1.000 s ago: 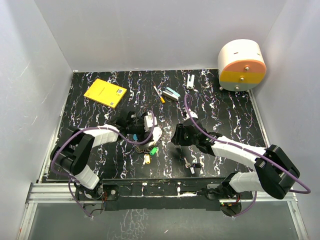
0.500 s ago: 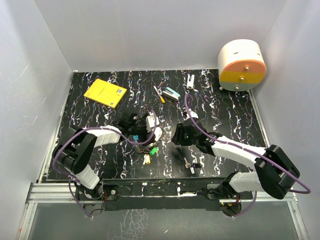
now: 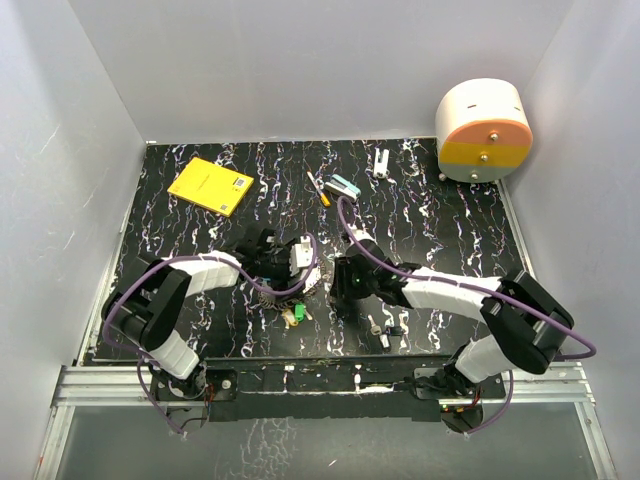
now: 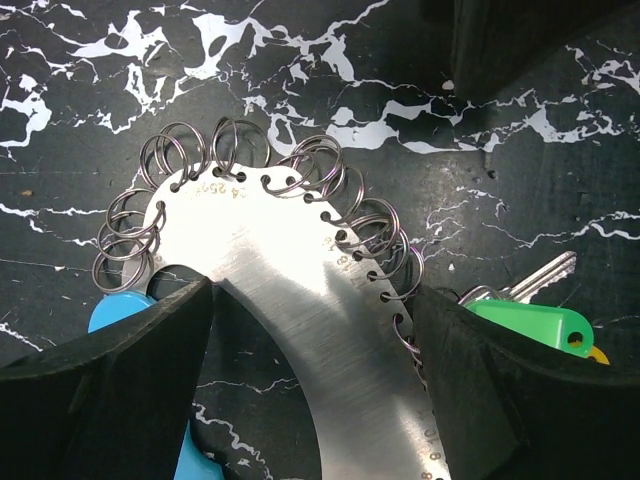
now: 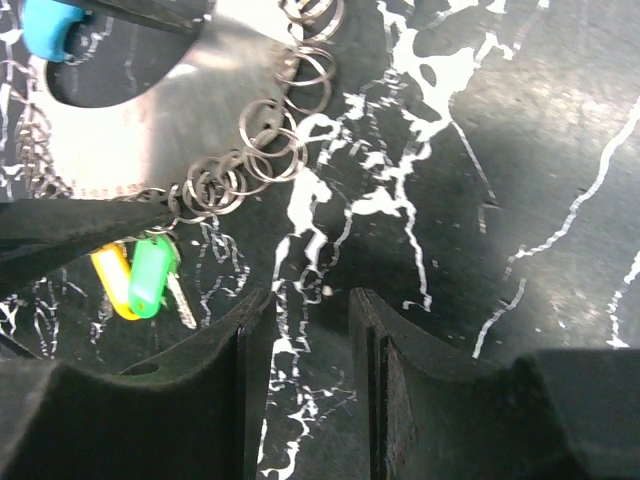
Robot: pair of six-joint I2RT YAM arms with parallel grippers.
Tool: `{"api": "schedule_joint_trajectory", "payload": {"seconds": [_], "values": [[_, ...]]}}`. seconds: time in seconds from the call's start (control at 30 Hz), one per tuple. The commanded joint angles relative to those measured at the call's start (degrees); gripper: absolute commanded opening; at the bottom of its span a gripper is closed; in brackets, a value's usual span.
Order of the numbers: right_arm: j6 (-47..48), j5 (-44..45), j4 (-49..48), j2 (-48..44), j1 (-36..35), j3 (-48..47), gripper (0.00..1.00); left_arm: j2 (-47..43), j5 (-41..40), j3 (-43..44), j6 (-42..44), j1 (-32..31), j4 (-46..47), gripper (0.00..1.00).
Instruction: Put the keys on the keyring
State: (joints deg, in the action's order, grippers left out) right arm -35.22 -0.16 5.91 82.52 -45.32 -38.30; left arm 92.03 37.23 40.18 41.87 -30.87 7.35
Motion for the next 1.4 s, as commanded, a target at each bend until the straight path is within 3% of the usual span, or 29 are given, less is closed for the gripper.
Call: {"api": "schedule_joint_trajectory", "payload": {"seconds": [0.0, 0.37, 0.63, 1.37], "values": [[0.39, -0.43, -3.04, 0.31, -1.59, -4.28, 0.4, -2.41, 2.47, 3.82, 3.83, -0.23, -7.25, 0.78], [-1.64, 0.81, -3.63, -2.81, -2.89, -2.1, 0.4, 0.67, 1.82, 4.4, 1.78, -1.11, -1.89, 0.78], [-2.04, 2.54, -3.46, -5.8, -2.82, -0.64, 0.4, 1.97, 2.7, 5.65, 3.74, -1.43, -3.33, 0.78], [-2.75, 3.68, -5.22, -4.74, -2.84, 0.57, 0.4, 3.98, -8.52, 7.31, -3.56, -1.81, 10.02, 0.79]]}}
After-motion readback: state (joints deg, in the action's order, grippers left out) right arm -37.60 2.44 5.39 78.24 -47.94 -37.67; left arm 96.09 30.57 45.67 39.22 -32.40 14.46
